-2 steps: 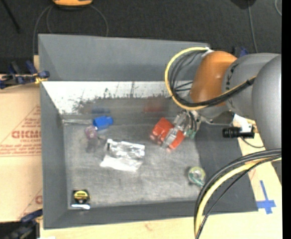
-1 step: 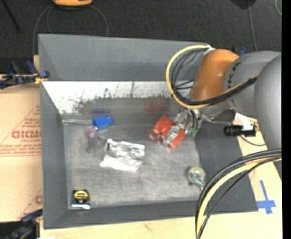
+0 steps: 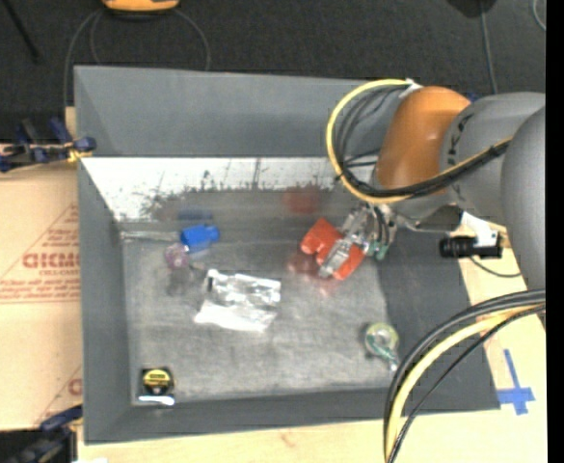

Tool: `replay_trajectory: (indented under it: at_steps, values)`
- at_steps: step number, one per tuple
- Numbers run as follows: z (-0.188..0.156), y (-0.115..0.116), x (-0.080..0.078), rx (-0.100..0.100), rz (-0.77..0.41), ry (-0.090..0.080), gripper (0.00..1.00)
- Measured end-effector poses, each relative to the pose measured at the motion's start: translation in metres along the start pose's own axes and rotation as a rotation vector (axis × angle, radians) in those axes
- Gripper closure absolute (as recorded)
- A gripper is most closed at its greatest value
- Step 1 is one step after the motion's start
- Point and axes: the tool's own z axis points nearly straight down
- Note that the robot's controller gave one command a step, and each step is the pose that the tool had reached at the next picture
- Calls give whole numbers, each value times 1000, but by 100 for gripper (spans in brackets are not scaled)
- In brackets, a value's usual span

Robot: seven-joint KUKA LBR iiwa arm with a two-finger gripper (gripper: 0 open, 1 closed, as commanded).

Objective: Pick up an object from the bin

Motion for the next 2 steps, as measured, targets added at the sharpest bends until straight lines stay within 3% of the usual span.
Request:
replay_trajectory:
  at_steps: [2]
  values:
    - [-93, 2, -5, -5, -8, -1, 100]
